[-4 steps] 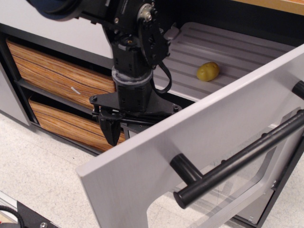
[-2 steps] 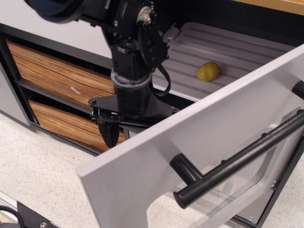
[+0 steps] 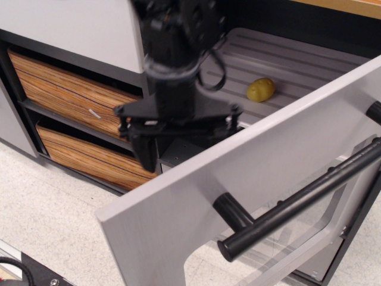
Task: Close oven
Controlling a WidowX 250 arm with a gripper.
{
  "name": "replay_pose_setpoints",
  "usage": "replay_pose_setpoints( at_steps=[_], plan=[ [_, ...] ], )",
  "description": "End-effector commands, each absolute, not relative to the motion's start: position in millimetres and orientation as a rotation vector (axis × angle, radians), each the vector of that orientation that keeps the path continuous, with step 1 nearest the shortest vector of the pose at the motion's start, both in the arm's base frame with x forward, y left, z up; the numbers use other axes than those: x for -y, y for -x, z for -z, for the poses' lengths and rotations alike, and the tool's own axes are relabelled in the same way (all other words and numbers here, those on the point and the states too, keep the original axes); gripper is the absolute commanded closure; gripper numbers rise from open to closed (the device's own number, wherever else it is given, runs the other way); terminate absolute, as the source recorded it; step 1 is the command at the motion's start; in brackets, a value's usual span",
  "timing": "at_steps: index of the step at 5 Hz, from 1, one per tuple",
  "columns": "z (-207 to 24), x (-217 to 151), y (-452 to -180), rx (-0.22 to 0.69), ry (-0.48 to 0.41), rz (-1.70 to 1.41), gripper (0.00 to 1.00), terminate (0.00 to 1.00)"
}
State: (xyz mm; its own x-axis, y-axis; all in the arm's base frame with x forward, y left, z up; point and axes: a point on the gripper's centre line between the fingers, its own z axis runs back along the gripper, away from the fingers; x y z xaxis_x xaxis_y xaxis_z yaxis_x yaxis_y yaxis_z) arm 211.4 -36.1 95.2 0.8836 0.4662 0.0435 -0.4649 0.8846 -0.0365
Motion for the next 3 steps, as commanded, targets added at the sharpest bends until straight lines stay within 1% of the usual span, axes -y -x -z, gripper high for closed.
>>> replay_pose_setpoints(
  at_steps=[1, 2, 3],
  plan=[
    [-158.1, 65.0, -211.8, 0.100, 0.127, -0.589, 0.00, 0.00],
    [-180.6, 84.4, -206.0, 0.104, 0.177, -0.610, 0.00, 0.00],
    [-199.0, 96.8, -208.1, 0.087, 0.214, -0.631, 0.00, 0.00]
  ],
)
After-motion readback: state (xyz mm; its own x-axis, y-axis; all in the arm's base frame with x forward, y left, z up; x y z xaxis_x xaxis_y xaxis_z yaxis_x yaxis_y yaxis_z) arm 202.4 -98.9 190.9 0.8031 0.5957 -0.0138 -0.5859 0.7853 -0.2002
